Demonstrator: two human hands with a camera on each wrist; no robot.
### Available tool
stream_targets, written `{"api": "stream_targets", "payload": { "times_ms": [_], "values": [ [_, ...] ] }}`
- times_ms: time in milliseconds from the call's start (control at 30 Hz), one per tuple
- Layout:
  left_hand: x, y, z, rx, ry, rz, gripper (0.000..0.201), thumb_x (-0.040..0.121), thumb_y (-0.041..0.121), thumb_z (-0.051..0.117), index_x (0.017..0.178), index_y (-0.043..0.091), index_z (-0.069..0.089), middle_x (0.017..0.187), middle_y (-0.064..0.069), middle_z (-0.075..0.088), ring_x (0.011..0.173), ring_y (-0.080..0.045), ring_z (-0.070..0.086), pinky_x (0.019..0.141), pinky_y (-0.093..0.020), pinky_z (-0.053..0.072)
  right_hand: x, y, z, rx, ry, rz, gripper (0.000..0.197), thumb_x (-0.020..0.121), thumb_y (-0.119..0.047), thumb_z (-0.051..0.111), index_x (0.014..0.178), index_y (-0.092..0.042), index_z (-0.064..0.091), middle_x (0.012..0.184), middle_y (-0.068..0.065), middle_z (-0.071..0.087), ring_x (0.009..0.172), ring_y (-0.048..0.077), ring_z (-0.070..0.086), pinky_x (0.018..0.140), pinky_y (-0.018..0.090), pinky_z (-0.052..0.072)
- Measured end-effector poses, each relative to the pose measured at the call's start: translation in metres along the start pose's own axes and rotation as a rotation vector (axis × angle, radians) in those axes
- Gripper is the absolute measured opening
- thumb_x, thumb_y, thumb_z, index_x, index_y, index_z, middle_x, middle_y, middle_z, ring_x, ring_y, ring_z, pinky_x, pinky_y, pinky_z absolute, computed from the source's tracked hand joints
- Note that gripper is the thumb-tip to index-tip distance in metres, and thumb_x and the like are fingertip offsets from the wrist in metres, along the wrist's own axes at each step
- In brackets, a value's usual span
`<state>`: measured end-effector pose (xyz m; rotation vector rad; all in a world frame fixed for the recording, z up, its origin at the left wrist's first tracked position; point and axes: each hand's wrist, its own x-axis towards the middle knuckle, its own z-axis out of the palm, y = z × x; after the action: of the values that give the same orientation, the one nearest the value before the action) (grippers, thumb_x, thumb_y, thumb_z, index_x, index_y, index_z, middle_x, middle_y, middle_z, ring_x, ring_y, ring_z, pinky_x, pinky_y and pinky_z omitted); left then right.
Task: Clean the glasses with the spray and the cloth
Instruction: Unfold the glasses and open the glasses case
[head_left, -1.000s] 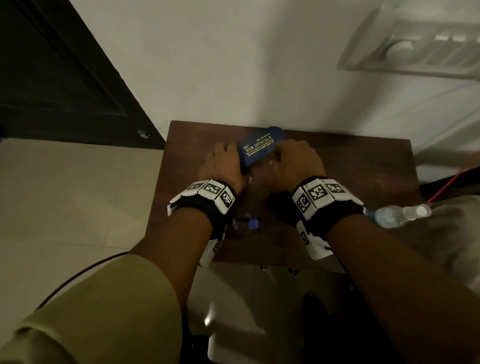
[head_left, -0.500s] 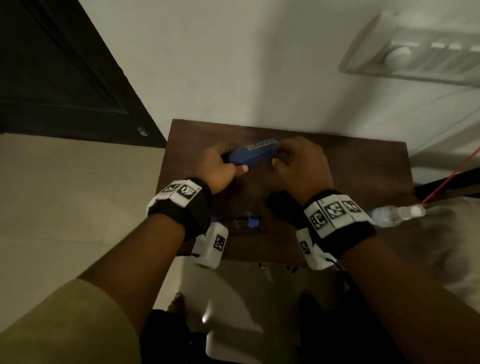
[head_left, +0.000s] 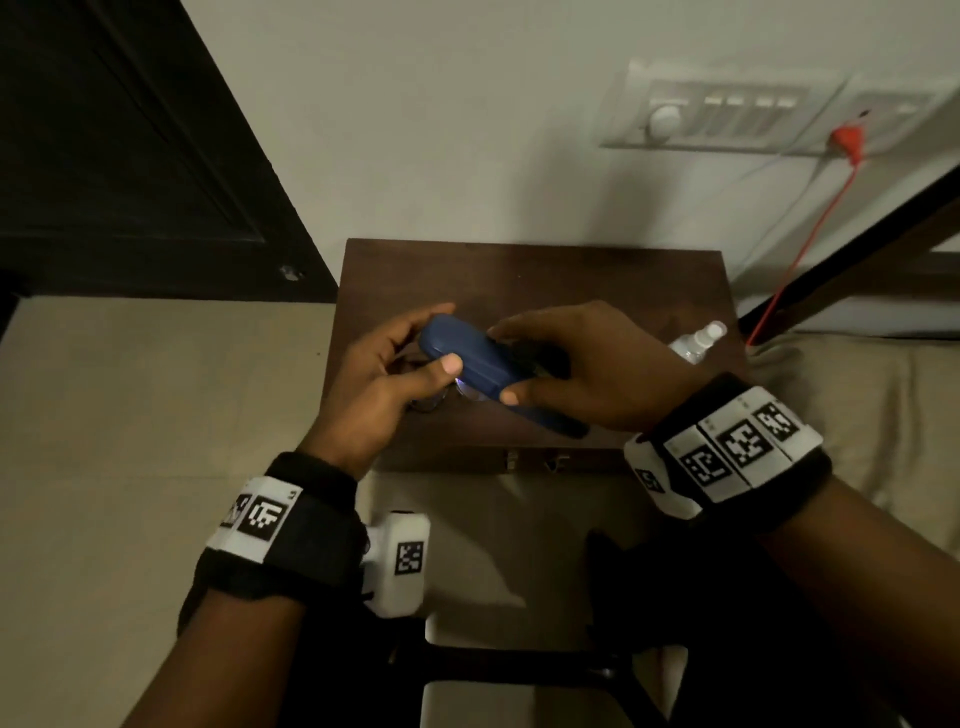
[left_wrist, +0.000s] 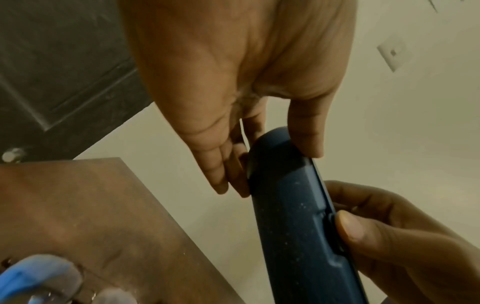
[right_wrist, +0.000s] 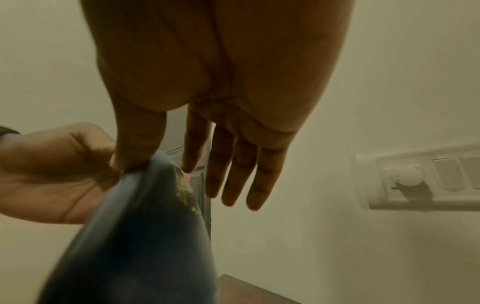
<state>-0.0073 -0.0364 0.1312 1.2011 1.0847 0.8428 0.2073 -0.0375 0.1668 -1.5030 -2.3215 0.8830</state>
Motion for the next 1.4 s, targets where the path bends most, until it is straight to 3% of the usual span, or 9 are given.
{"api": "stream_targets", "payload": {
  "times_ms": [100,267,533,600,833,933,1133,1300,1400],
  "values": [
    [-0.019,-0.007,0.011,-0.117,0.058,-0.025,0.047,0.072,0.034,0.07,0.119,0.029,0.062,0.119,0.002,0.065,0.115,-0.02,0.06,0.099,-0.045,0.048,-0.014,-0.012,0.001,0.036,0.013,-0.023,0.046,0.082,-0.03,0.069,0.126,-0.019,0.058,0.112,-0.003,0.068,0.095,0.01,0.064,0.084,0.033,0.053],
    [-0.031,-0.015,0.027,-0.211,0.15,-0.058,0.067,0.063,0.031,0.084,0.123,0.023,0.056,0.125,-0.004,0.062,0.118,-0.023,0.058,0.102,-0.052,0.044,-0.02,-0.023,0.004,0.047,0.029,-0.065,0.037,0.083,-0.023,0.062,0.119,-0.017,0.065,0.102,0.0,0.073,0.085,0.009,0.067,0.077,0.032,0.055],
    [-0.027,-0.035,0.028,-0.418,0.235,-0.101,0.06,0.064,0.021,0.085,0.117,0.024,0.058,0.123,-0.007,0.063,0.117,-0.023,0.06,0.099,-0.042,0.047,-0.011,-0.024,0.011,-0.106,-0.082,-0.035,0.026,0.082,-0.024,0.063,0.107,-0.015,0.066,0.089,0.002,0.071,0.074,0.016,0.065,0.069,0.035,0.052],
    [-0.026,-0.04,0.027,-0.419,0.217,-0.109,0.056,0.066,0.018,0.083,0.116,0.024,0.058,0.122,-0.007,0.064,0.115,-0.021,0.061,0.101,-0.041,0.046,-0.007,-0.023,0.014,-0.161,-0.093,-0.042,0.023,0.083,-0.023,0.062,0.104,-0.015,0.066,0.086,0.001,0.07,0.071,0.015,0.063,0.065,0.029,0.05],
    [-0.026,-0.052,0.019,-0.439,0.124,-0.09,0.073,0.064,0.013,0.079,0.131,0.007,0.05,0.124,-0.01,0.063,0.117,-0.023,0.059,0.103,-0.039,0.045,-0.003,-0.026,0.018,-0.25,-0.131,-0.097,0.032,0.084,-0.046,0.045,0.092,-0.02,0.062,0.075,-0.001,0.062,0.063,0.016,0.057,0.059,0.03,0.045],
    [-0.026,-0.056,0.016,-0.537,0.071,-0.073,0.068,0.067,0.005,0.074,0.131,0.007,0.05,0.122,-0.009,0.064,0.119,-0.024,0.058,0.101,-0.034,0.047,0.0,-0.027,0.015,-0.261,-0.141,-0.087,0.029,0.083,-0.043,0.049,0.094,-0.021,0.064,0.072,-0.003,0.062,0.06,0.014,0.056,0.058,0.031,0.046],
    [-0.027,-0.058,0.007,-0.615,-0.045,-0.048,0.057,0.068,-0.021,0.051,0.115,0.009,0.057,0.102,-0.004,0.069,0.102,-0.019,0.064,0.082,-0.026,0.054,0.0,-0.031,-0.005,-0.129,-0.065,0.003,0.035,0.086,-0.018,0.059,0.121,-0.019,0.064,0.105,0.002,0.073,0.089,0.016,0.067,0.083,0.038,0.053],
    [-0.026,-0.061,0.009,-0.625,-0.007,-0.074,0.068,0.058,-0.021,0.05,0.119,0.008,0.053,0.097,-0.005,0.067,0.097,-0.017,0.064,0.078,-0.027,0.055,0.01,-0.023,-0.003,-0.058,0.052,0.019,0.031,0.094,-0.019,0.054,0.124,-0.016,0.062,0.114,0.001,0.07,0.101,0.015,0.064,0.09,0.035,0.05],
    [-0.027,-0.061,0.007,-0.663,0.021,-0.096,0.079,0.057,-0.023,0.05,0.124,0.019,0.051,0.102,-0.005,0.063,0.098,-0.016,0.065,0.08,-0.03,0.057,0.018,-0.011,0.001,-0.031,0.085,0.077,0.028,0.094,-0.023,0.055,0.12,-0.019,0.064,0.114,-0.002,0.069,0.104,0.013,0.063,0.093,0.035,0.049]
  ]
}}
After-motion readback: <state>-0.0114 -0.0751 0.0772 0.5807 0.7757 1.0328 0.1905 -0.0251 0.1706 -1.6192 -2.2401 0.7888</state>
